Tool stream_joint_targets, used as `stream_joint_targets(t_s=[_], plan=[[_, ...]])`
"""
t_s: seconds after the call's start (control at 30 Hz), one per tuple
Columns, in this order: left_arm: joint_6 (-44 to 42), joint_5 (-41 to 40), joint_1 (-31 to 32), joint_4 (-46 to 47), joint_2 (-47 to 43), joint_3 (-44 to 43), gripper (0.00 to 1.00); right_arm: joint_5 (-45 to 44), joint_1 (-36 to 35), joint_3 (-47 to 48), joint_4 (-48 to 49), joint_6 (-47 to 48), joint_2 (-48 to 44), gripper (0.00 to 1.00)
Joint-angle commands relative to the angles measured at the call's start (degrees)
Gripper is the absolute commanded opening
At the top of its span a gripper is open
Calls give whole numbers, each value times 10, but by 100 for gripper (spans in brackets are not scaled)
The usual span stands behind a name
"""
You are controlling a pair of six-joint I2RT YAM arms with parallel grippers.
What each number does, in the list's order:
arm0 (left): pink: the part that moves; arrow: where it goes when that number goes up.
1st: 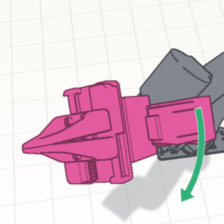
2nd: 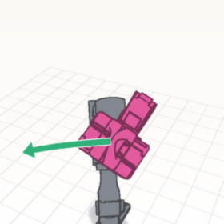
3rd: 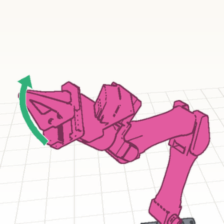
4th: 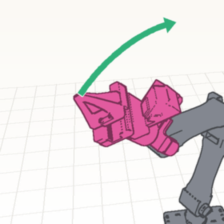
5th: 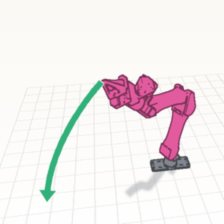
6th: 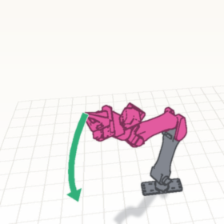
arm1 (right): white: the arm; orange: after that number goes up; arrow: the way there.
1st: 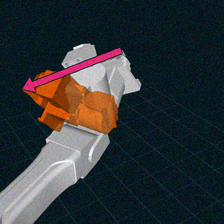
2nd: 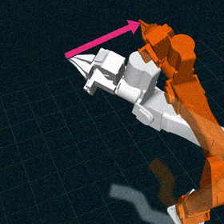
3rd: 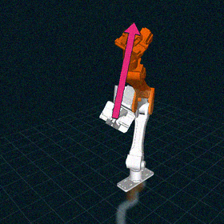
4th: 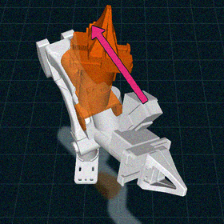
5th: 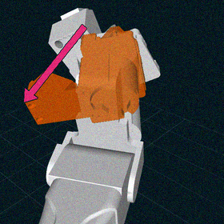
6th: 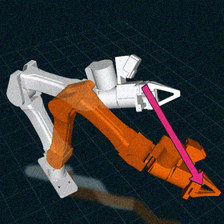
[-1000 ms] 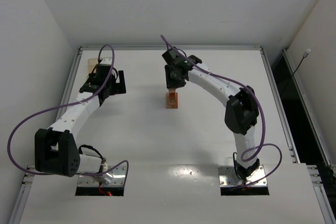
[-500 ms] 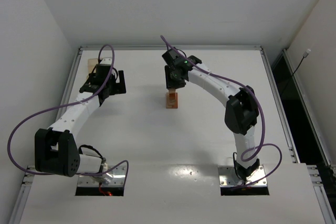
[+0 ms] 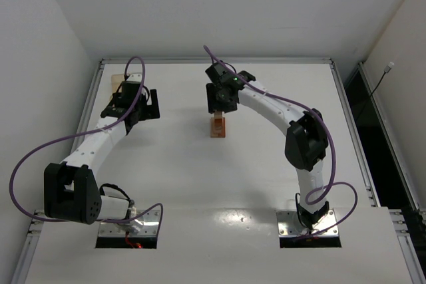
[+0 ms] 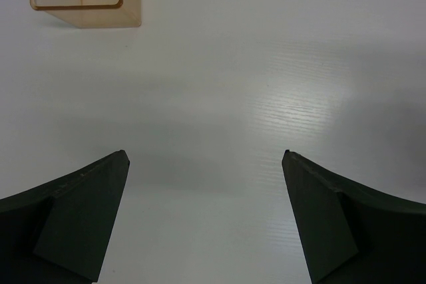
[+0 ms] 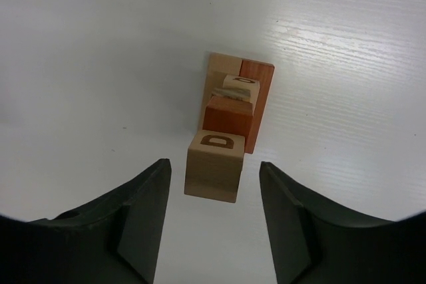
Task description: Build the wood block tower
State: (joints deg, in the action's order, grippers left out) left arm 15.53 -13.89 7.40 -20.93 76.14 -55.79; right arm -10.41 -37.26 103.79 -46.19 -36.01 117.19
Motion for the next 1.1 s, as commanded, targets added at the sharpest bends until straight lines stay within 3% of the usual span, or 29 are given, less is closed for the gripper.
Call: stream_joint_targets(t_s=[0.0,0.2,0.3,0.47,0.63,0.77,0.93,1.07], plan=[[6,4,-7,17,2,-25,100,-2,3,-3,11,-5,-5,54],[6,4,-7,17,2,-25,100,-2,3,-3,17,6,-10,76],[6,15,-7,17,2,-25,100,-9,-4,-3,29,33,-38,77],[0,26,-7,17,-13,-6,100,-70,-14,-31,85,159,-111,80],[-16,43,-7,17,-27,4,100,-121,10,-142,140,310,-213,81],[-28,49,-7,17,-40,16,100,-95,71,-277,195,384,-306,86],[-40,56,-7,17,-73,30,100,-60,148,-435,211,418,-405,87],[-53,4,18,-2,-68,23,100,-50,197,-461,192,418,-464,87]])
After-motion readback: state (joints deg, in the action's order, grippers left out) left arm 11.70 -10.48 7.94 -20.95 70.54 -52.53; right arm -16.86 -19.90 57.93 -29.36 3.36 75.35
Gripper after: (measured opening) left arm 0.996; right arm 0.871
